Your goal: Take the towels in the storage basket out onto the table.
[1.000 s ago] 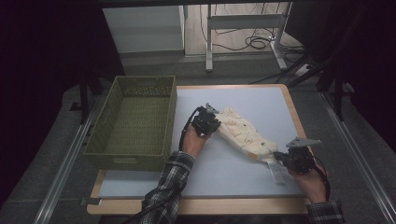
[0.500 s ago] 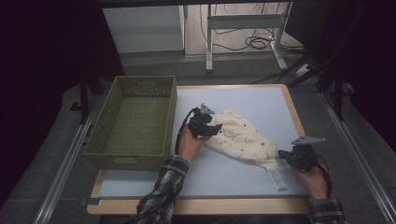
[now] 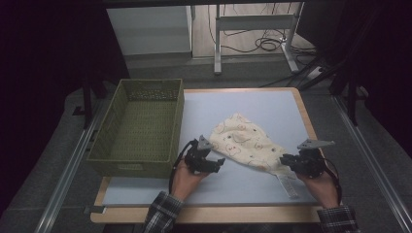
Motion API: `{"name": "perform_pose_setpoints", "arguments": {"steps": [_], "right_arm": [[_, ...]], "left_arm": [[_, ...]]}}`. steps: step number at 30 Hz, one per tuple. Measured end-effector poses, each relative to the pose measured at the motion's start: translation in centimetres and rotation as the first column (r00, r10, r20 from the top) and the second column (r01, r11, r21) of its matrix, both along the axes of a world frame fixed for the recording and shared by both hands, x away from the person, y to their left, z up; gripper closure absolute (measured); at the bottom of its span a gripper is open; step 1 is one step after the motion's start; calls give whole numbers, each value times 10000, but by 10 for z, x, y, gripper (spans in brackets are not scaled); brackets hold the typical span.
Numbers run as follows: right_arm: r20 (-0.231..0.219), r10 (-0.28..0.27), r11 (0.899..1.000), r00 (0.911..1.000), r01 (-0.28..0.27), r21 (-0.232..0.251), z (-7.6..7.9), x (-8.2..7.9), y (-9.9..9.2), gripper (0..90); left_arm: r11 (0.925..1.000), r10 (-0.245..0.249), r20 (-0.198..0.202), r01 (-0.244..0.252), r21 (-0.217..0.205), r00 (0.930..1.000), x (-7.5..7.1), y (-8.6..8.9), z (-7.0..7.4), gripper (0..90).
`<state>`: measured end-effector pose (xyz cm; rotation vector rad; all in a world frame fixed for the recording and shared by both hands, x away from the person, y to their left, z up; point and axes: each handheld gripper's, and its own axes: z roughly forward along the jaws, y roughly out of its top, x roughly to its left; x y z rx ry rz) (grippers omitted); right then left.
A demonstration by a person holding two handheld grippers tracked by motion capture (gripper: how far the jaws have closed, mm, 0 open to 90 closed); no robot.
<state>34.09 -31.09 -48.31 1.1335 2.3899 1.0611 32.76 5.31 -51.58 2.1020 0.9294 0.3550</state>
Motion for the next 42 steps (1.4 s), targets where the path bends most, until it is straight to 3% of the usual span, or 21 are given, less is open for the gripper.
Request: {"name": "perform_pose_setpoints", "arguments": {"steps": [3, 8, 13, 19, 25, 27, 30, 31, 34, 35, 39, 42], "right_arm": [[9, 225, 9997, 9997, -225, -53, -1, 3, 12, 698], [-27, 518, 9987, 9987, -518, -21, -4, 11, 32, 649], [-5, 1001, 9950, 9950, -1001, -42, -5, 18, 58, 633], [-129, 1718, 9850, 9851, -1720, -158, -11, 31, 97, 639], [-243, 2238, 9736, 9743, -2247, -406, -24, 45, 136, 637], [-231, 2319, 9711, 9725, -2328, -524, -30, 49, 149, 585], [-374, 2459, 9659, 9686, -2481, -739, -40, 54, 165, 578], [-233, 2491, 9655, 9682, -2501, -721, -41, 54, 167, 593], [-115, 2241, 9678, 9745, -2239, -1149, -38, 56, 171, 820], [-211, 2272, 9670, 9736, -2281, -1135, -37, 57, 171, 859], [-26, 2168, 9687, 9762, -2154, -1233, -26, 61, 166, 872], [204, 1720, 9830, 9849, -1703, -680, -7, 73, 152, 871]], "left_arm": [[9997, -104, -141, 107, 222, 9998, -20, 5, -12, 187], [9984, -37, -275, 52, 555, 9996, -34, 13, -26, 131], [9980, -129, -512, 160, 610, 9986, -32, 13, -29, 84], [9973, -178, -511, 214, 703, 9985, -33, 12, -30, 65], [9971, -178, -482, 213, 734, 9987, -33, 12, -30, 65], [9973, -164, -473, 198, 710, 9987, -33, 12, -30, 66], [9970, -170, -463, 204, 743, 9988, -33, 12, -30, 65], [9970, -171, -460, 205, 743, 9988, -33, 12, -30, 65], [9970, -167, -454, 200, 745, 9988, -33, 12, -30, 65], [9970, -164, -450, 198, 746, 9988, -33, 12, -30, 65], [9970, -159, -445, 192, 747, 9989, -33, 11, -30, 65], [9971, -153, -438, 186, 742, 9989, -33, 11, -30, 65]]}}
